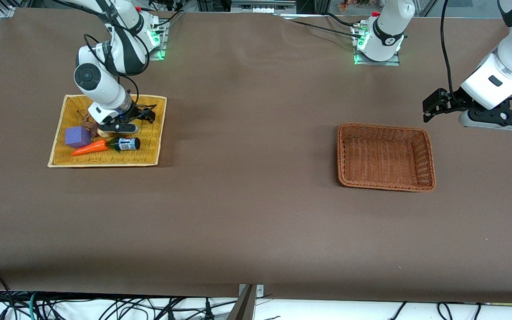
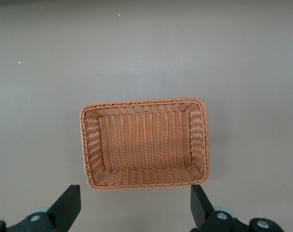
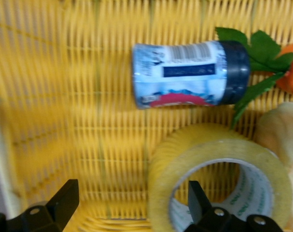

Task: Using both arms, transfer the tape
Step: 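Close the right gripper on the tape roll's rim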

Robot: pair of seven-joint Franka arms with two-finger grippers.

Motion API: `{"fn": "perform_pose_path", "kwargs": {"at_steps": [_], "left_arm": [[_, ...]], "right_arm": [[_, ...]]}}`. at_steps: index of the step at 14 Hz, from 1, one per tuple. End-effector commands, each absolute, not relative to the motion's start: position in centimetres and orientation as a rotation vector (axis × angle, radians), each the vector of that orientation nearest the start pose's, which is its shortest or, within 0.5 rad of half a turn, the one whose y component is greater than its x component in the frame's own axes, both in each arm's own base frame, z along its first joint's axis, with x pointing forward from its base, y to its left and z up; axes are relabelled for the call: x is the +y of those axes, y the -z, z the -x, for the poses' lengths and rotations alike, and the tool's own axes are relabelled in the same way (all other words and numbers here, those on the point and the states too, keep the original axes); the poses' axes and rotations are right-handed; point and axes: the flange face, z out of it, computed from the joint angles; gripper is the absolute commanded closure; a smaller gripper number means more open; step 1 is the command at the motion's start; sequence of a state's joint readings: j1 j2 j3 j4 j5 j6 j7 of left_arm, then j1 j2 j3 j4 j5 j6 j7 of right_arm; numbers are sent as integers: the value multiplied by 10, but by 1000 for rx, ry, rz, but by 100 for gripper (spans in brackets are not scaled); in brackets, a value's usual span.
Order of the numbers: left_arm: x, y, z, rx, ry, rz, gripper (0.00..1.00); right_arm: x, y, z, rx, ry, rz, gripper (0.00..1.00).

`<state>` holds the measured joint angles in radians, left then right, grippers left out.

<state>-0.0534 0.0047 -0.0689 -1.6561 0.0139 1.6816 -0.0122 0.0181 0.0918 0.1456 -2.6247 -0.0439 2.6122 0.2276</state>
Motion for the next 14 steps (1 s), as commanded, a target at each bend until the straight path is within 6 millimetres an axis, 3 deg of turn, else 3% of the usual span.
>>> {"fn": "perform_pose_path", "kwargs": {"at_steps": [1, 7, 8, 10, 11, 14], "left_arm": [[-68, -597, -563, 202, 31, 3143, 0], [-68, -597, -563, 204, 31, 3143, 0], [-68, -597, -563, 204, 31, 3143, 0], [-68, -597, -563, 204, 31, 3143, 0], [-68, -597, -563, 204, 31, 3143, 0], [-68, -597, -563, 204, 31, 3143, 0]], "right_arm": [[51, -206, -406, 21, -154, 3169, 0], [51, -185, -388, 28, -138, 3161, 1], [51, -183, -387, 28, -143, 3160, 17], [52, -185, -389, 21, -147, 3161, 84], [55, -189, -392, 9, -147, 3163, 100], [57, -201, -399, 4, -182, 3170, 100]]}}
